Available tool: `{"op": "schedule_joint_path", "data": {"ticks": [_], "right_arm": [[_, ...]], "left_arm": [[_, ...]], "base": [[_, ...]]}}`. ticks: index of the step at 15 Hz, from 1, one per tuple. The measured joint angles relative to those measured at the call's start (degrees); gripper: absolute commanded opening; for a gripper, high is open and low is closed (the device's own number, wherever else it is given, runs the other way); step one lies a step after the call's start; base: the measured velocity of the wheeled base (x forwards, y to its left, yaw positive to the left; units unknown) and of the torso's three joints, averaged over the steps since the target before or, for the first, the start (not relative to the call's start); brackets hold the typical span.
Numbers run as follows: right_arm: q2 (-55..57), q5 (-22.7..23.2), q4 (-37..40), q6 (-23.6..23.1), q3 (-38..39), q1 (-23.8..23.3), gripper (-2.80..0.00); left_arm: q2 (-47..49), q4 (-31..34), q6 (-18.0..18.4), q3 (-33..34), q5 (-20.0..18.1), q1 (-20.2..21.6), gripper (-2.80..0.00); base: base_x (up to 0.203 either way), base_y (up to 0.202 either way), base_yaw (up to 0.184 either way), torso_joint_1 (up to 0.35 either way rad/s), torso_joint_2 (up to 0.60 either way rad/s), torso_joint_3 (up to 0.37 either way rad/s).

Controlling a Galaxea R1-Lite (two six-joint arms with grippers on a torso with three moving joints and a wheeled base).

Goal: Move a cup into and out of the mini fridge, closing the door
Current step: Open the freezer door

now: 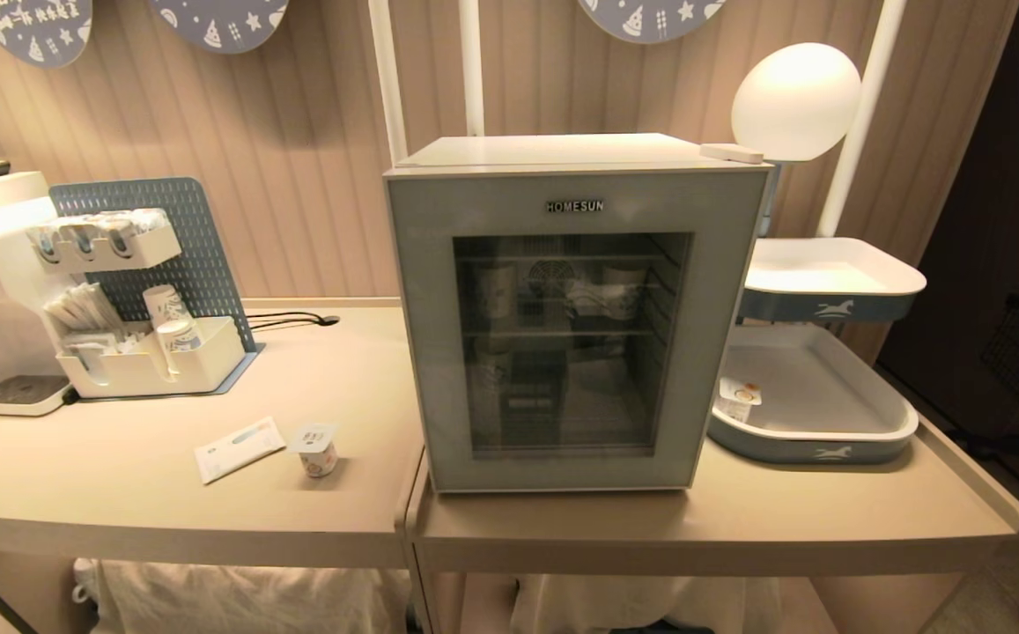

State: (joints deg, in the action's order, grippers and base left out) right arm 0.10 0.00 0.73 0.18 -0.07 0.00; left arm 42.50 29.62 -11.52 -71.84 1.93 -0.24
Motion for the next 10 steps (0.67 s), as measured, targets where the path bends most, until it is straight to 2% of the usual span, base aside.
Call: {"op": "schedule_joint_path", "data": {"ticks": [2,4,5,7,8,10], "right_arm": [[0.0,0.0,0.0,0.0,0.0,0.0,0.00],[0.0,0.0,0.0,0.0,0.0,0.0,0.00],[0.0,0.0,0.0,0.0,0.0,0.0,0.00],[0.0,0.0,0.0,0.0,0.0,0.0,0.00],[0.0,0.1,0.0,-0.1,0.0,0.0,0.00],[0.0,0.1,0.0,-0.1,0.0,0.1,0.00]], "left_arm": [[17.7,-1.9,-1.3,-3.8,-3.9,0.6,-2.80],[33.1,-5.9,-0.3,-4.7,-10.3,1.5,-2.80],[39.1,-8.3,1.0,-3.8,-14.4,1.9,0.00],[46.6,-13.2,4.9,1.0,-24.6,2.6,0.00],[48.3,-16.2,7.7,4.6,-31.3,3.1,0.00],[50.6,-23.6,14.9,11.1,-48.4,4.3,0.00]], "base": [[0.000,0.000,0.000,0.000,0.00,0.000],[0.000,0.000,0.000,0.000,0.00,0.000],[0.000,0.000,0.000,0.000,0.00,0.000],[0.000,0.000,0.000,0.000,0.00,0.000],[0.000,0.000,0.000,0.000,0.00,0.000],[0.000,0.000,0.000,0.000,0.00,0.000]]}}
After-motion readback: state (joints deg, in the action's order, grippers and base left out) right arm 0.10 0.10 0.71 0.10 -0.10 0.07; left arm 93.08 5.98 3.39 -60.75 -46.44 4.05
